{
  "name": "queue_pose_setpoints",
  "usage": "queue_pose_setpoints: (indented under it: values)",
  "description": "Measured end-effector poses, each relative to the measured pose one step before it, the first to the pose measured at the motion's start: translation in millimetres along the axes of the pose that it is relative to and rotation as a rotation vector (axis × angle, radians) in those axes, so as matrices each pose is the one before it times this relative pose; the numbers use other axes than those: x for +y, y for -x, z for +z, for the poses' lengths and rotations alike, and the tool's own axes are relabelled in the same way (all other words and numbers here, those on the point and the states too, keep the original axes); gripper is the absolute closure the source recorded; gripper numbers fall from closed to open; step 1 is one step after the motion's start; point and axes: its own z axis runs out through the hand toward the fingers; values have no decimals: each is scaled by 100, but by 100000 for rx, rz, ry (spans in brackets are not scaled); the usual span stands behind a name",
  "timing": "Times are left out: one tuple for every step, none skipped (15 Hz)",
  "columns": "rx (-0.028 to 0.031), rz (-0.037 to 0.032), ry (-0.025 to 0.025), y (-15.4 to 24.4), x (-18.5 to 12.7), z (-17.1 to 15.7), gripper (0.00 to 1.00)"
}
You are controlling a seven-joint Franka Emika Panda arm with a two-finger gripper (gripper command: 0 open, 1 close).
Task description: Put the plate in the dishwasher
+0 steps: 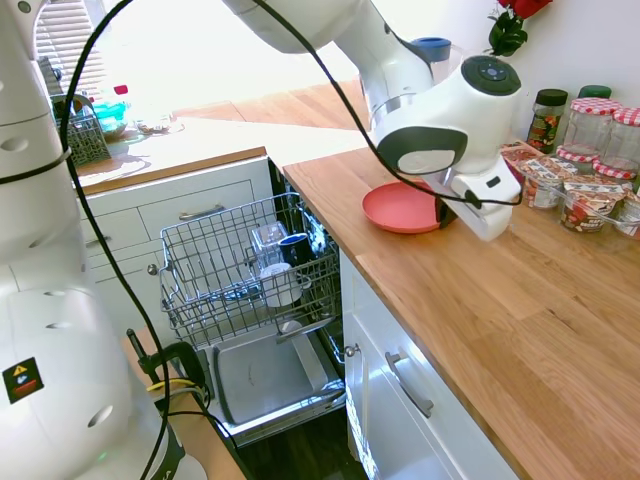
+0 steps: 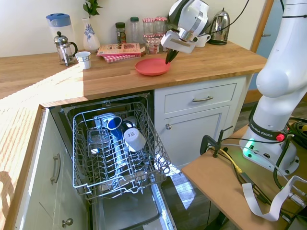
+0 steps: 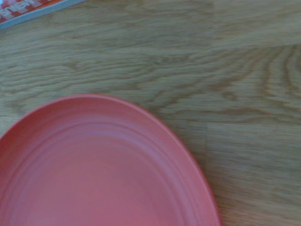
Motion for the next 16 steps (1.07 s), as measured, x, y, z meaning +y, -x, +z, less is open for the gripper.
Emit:
queue_pose_setpoints:
  values:
    - [1544, -2797, -545, 325, -1092, -1249, 100]
    - [1761, -3512, -60, 253, -1491, -1888, 100]
    - [1964, -3848, 569, 220, -2001, -2591, 100]
    - [1899, -4410, 674, 305, -2421, -3115, 100]
    - [2121, -6050, 976, 706, -2963, -3569, 100]
    - [2555, -6346, 2168, 1342, -3267, -3173, 100]
    - [2336, -6441, 2349, 2132, -3923, -2703, 100]
    - [1524, -6917, 1688, 2682, -4292, -1966, 100]
    - [1316, -7357, 1637, 3232, -4497, -1058, 100]
    - [1423, -7061, 2172, 3432, -4312, 165, 100]
    - [1858, -6814, 2807, 3703, -4082, 900, 100]
    - [1722, -6653, 3130, 4026, -3700, 1443, 100]
    - [1827, -6574, 3054, 4104, -3285, 1768, 100]
    - [2244, -6656, 3075, 4082, -2916, 1727, 100]
    - [2268, -6448, 2878, 4290, -2702, 1523, 100]
    - [2070, -6550, 2984, 4102, -2425, 846, 100]
